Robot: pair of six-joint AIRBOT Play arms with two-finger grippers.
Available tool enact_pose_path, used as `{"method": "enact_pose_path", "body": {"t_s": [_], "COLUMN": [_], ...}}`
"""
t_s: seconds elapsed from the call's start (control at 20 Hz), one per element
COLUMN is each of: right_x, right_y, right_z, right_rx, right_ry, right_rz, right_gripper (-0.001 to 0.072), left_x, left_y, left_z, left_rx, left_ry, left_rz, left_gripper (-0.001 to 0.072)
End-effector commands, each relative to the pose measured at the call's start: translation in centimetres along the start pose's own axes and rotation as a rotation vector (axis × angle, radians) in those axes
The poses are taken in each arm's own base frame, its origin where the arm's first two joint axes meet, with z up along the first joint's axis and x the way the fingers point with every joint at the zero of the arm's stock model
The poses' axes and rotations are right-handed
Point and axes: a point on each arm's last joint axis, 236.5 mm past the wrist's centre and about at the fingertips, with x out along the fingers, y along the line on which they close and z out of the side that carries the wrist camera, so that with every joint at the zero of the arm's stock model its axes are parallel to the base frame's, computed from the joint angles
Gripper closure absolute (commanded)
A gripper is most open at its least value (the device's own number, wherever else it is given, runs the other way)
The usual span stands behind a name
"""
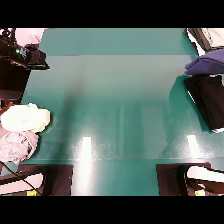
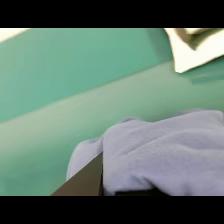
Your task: Fold the shirts.
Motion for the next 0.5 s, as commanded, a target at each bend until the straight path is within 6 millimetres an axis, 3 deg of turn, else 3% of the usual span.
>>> {"method": "enact_pose_path", "body": {"t_s": [0.0, 0.15, 0.45], "right_x": [-3.7, -6.1, -9.5], "right_y": [-0.7, -2.2, -6.0], "right_z": [-0.3, -2.4, -9.5], "right_rx": [-0.022, 0.03, 0.18], "right_ry": [0.012, 0.024, 0.116], "right_rz": [-0.07, -0.111, -0.194], "right_gripper": [0.07, 0.07, 0.0697], "left_x": [0.0, 0.0, 0.0], "left_y": [-0.1, -0.1, -0.2], "left_z": [-0.7, -0.7, -1.1], "left_rx": [0.01, 0.034, 0.063], "left_ry": [0.029, 0.03, 0.046], "left_rz": [-0.003, -0.005, -0.008], "left_gripper": [0.0681, 0.0681, 0.0681]}}
